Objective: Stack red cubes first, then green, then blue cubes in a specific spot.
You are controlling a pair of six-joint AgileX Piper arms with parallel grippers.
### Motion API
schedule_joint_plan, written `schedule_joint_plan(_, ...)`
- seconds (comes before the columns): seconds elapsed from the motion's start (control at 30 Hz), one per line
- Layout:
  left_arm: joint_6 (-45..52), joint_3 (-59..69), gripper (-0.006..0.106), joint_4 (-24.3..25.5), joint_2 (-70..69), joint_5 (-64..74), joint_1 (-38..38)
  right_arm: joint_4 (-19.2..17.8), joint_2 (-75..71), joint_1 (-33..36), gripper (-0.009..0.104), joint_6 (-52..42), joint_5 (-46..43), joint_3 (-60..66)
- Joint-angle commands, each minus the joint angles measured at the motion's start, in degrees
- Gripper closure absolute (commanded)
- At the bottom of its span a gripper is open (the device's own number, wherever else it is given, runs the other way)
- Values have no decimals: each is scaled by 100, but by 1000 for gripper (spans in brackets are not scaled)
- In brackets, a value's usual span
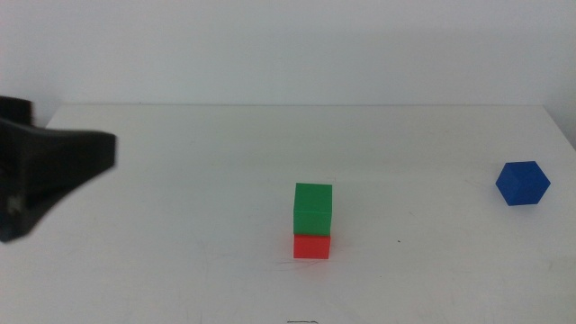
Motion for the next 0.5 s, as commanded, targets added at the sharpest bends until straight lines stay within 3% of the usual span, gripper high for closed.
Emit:
schedule_joint_plan(0.0, 333, -156, 7, -596, 90, -280, -11, -73, 63, -42, 27, -36, -418, -98)
schedule_joint_plan(0.2, 999, -167, 7, -1230, 446, -242, -11, -73, 63, -42, 27, -36, -418, -98)
schedule_joint_plan(0.47, 1044, -167, 7, -1023, 524, -579, -11, -73, 63, -42, 27, -36, -418, -98)
